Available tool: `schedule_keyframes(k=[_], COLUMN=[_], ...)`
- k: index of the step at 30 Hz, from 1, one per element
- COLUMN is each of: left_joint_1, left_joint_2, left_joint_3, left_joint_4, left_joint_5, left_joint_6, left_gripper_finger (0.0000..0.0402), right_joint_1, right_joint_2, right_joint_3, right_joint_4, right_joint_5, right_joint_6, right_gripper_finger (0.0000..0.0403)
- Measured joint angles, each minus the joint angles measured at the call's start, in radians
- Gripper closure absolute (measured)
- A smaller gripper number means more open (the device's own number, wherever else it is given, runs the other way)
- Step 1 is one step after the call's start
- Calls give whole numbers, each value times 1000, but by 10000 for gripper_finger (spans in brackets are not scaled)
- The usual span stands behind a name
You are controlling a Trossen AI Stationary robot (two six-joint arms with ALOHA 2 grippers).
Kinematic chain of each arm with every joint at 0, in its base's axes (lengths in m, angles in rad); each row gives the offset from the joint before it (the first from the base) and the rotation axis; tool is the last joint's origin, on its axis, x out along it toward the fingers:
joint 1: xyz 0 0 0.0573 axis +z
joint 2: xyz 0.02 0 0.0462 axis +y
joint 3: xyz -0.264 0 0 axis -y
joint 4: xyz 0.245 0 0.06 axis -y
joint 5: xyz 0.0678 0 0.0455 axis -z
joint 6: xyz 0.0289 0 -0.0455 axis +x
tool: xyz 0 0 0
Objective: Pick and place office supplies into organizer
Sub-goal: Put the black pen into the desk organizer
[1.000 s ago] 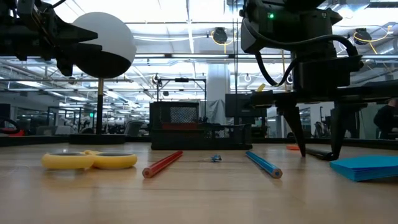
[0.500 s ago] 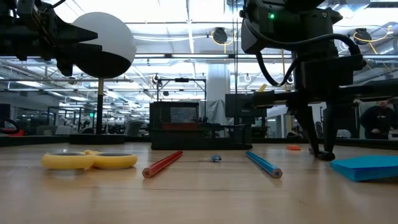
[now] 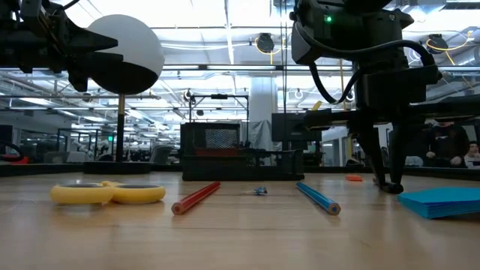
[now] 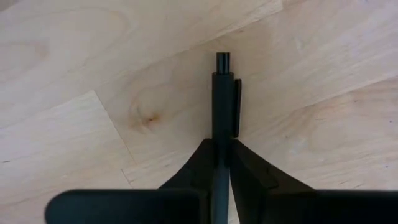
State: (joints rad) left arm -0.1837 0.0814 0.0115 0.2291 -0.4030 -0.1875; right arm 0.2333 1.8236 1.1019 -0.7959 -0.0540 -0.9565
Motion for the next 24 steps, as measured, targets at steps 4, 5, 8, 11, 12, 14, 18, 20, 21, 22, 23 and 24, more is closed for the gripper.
schedule_keyframes(k=[4,5,8,11,12,14,18,20,21,22,23,24], left_joint_1=[0,0,0,0,0,0,0,0,0,0,0,0], left_joint_2=[0,0,0,0,0,0,0,0,0,0,0,0], left_joint_3=[0,0,0,0,0,0,0,0,0,0,0,0], left_joint_4=[0,0,0,0,0,0,0,0,0,0,0,0], left_joint_5=[0,0,0,0,0,0,0,0,0,0,0,0], left_joint_6=[0,0,0,0,0,0,0,0,0,0,0,0], left_gripper_finger=[231,231,231,231,231,231,231,231,231,231,231,231], right_joint_1=[0,0,0,-3,-3,-6,-11,-11,-11,-11,-12,-12], right_joint_2=[0,0,0,4,5,8,3,5,4,3,2,2], right_joint_3=[0,0,11,41,52,80,120,131,137,143,148,151], right_joint_4=[-11,-13,-30,-58,-65,-83,-104,-115,-123,-129,-133,-136], right_joint_5=[4,7,28,28,27,27,27,27,27,27,27,27], right_joint_6=[2,2,2,11,16,21,21,27,28,28,28,29], right_gripper_finger=[374,374,376,377,376,374,375,377,377,377,375,374])
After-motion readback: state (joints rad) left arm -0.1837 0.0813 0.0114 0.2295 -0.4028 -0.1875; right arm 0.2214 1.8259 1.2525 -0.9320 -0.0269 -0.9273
